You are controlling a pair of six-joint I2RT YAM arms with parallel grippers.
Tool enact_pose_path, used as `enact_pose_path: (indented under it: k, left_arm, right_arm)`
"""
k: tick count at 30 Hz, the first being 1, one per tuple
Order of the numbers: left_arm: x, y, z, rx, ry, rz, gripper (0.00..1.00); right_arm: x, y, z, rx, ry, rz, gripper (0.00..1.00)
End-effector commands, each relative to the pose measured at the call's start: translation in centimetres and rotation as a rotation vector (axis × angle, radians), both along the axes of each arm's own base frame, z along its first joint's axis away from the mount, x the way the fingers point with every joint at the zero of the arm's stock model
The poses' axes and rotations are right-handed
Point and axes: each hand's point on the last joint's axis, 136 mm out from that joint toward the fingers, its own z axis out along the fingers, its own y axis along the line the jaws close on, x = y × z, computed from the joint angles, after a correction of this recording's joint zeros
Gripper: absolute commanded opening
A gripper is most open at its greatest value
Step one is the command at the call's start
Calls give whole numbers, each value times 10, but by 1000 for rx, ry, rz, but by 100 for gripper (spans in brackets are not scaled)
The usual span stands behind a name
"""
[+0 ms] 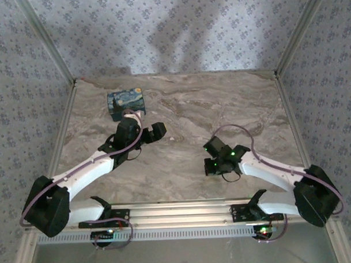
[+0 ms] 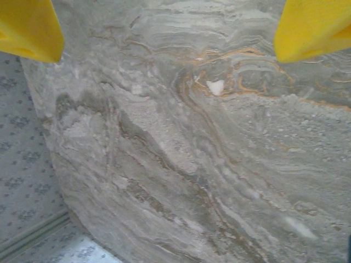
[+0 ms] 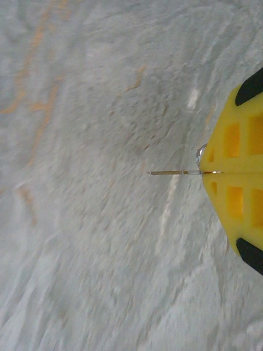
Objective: Unlock the padlock with the key
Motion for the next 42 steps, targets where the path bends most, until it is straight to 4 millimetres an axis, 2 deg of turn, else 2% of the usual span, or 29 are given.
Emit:
enact_pose_path:
  k: [1, 7, 12, 16, 20, 28, 38, 42]
  left_arm:
    - [-2, -21, 54, -118, -116, -97, 97]
    - [-20, -51, 107, -265, -227, -307, 93]
    - [-43, -71, 148, -350, -313, -496, 86]
    - [-63, -86, 167, -367, -359, -617, 80]
    - [-77, -101, 175, -371, -381, -703, 74]
    - [-84, -119, 174, -373, -372, -761, 64]
    - [-88, -125, 170, -361, -364, -785, 50]
    - [-88, -126, 169, -357, -361, -789, 38]
  right_arm:
    - [16, 14, 27, 143, -130, 70, 0]
    - [45, 19, 92, 393, -382, 151, 0]
    - [57, 23, 149, 527, -569, 281, 0]
    - [55, 32, 188, 600, -652, 387, 0]
    - [48, 43, 214, 663, -697, 461, 0]
    - [33, 61, 241, 717, -736, 543, 0]
    - [30, 73, 254, 736, -747, 582, 0]
    - [31, 76, 255, 737, -744, 584, 0]
